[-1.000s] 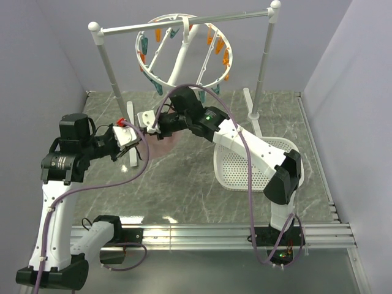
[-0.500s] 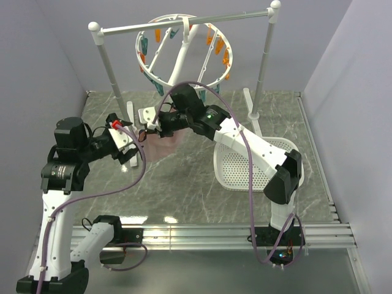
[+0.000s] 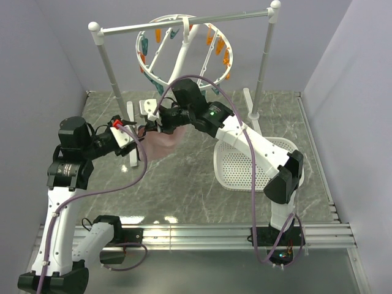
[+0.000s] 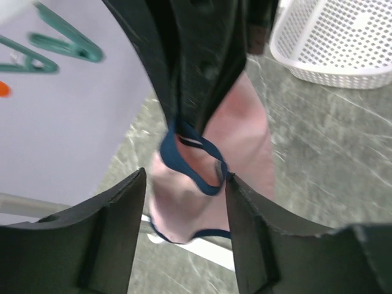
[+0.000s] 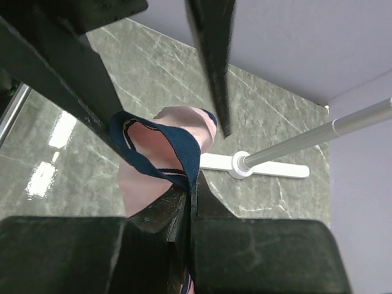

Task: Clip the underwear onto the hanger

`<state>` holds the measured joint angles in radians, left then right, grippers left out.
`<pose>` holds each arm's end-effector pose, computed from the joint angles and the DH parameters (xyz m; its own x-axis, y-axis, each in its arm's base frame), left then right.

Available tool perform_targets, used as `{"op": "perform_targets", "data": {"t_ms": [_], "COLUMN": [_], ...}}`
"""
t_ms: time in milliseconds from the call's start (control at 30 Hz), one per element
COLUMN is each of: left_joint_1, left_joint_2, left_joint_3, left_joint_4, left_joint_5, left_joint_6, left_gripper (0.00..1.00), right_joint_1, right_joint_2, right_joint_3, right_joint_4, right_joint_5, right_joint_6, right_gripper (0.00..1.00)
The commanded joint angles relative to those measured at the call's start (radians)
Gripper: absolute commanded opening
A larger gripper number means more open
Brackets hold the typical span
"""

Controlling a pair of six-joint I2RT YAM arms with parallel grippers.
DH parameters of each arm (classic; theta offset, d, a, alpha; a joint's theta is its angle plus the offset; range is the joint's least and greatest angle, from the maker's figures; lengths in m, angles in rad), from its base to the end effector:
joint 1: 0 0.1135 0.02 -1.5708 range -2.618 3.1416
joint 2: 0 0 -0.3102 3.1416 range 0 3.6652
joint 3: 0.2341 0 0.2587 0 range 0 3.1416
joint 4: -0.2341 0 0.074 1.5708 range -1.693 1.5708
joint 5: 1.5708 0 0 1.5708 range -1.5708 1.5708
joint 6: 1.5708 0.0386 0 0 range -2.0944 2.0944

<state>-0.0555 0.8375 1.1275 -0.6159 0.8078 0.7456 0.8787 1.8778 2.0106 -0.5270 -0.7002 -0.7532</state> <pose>0.1300 -0.0352 0.4412 0.2550 0.4554 -0.8530 0.7473 0.4670 0.4727 0.2685 0.3630 0.4622 0.4836 -0.2362 -0.8428 -0.8741 -0.1804 -0.4510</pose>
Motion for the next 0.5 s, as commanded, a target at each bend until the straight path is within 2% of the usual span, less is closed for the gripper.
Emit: {"op": "perform_targets", "data": {"t_ms": [0, 133, 233, 267, 333, 367, 467], "left_joint_1": [0.002, 0.002, 0.002, 0.002, 0.002, 0.002, 0.002], "left_joint_2": [-0.031, -0.017, -0.006, -0.005, 0.002, 0.003, 0.009], "left_joint_3": [-0.011, -0.002, 0.011, 0.011, 0.017, 0.021, 0.04], "left_joint_4": [0.116, 0.085, 0.085, 0.084, 0.076, 0.07, 0.036], "left_joint_5": [0.031, 0.054, 0.053, 0.056, 0.053, 0.051, 0.06], "left_joint_6": [-0.041, -0.028, -0.043, -0.042, -0.043, -0.038, -0.022], "left_gripper": [0.59, 0.57, 0.44, 0.36, 0.25, 0.12, 0.02], "right_joint_1": [-0.007, -0.009, -0.01, -0.012, -0.02, -0.023, -0.035], "right_joint_2": [0.003, 0.003, -0.002, -0.003, -0.008, -0.008, -0.016], "right_joint_3": [0.037, 0.039, 0.034, 0.033, 0.03, 0.03, 0.019], "right_joint_4": [-0.011, -0.014, -0.019, -0.019, -0.015, -0.014, -0.025], "right_joint_5": [-0.021, -0.025, -0.033, -0.036, -0.042, -0.044, -0.044], "right_joint_6": [0.026, 0.043, 0.048, 0.051, 0.064, 0.066, 0.06], "right_gripper": [0.0, 0.0, 0.0, 0.0, 0.0, 0.0, 0.0]}}
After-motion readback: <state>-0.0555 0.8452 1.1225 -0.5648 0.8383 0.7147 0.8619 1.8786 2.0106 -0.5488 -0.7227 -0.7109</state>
